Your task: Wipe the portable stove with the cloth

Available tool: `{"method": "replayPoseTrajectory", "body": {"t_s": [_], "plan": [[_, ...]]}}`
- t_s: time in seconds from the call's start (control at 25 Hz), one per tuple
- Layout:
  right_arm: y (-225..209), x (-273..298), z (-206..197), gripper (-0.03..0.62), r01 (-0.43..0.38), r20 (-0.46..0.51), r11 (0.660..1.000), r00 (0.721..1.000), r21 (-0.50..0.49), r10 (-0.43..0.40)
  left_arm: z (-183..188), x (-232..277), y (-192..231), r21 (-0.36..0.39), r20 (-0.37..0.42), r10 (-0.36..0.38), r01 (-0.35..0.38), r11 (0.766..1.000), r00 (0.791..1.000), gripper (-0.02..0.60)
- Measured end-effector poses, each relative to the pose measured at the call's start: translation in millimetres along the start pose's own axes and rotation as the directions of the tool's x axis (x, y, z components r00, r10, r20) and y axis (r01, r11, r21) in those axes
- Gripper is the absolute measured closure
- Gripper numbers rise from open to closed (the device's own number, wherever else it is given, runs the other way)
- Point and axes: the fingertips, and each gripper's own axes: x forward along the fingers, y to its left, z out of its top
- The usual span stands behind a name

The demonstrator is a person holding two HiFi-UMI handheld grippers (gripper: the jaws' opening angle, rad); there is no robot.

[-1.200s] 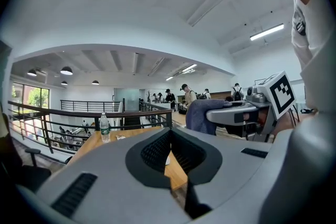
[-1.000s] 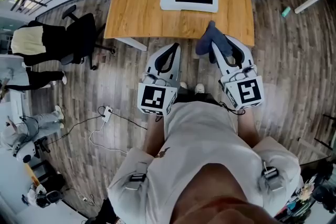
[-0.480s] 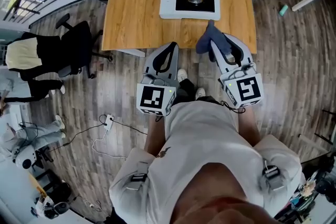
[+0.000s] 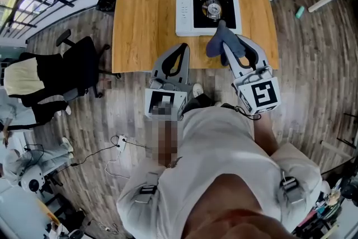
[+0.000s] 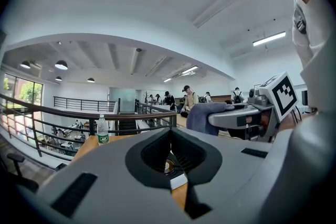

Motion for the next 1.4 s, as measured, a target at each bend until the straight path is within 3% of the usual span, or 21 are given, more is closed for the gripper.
{"method": "replayPoseTrajectory", "body": {"t_s": [0.32,0.56,1.4], "plan": [[-4,41,-2,0.477,0.041,-0.027,0.999,0.999,0.006,-0.041,-5,28,38,-0.023,-0.009,-0.049,0.049,0.999,0.999,0.561],[-24,56,-12,0.477,0.070,-0.055,0.997,0.996,0.028,-0.068,-10,58,41,-0.042,-0.026,-0.094,0.092,0.995,0.995,0.561],[-177,106,-68,0.477,0.050,-0.127,0.994,0.991,0.097,-0.037,-17,209,14,-0.035,-0.115,-0.118,0.115,0.993,0.986,0.561]]}}
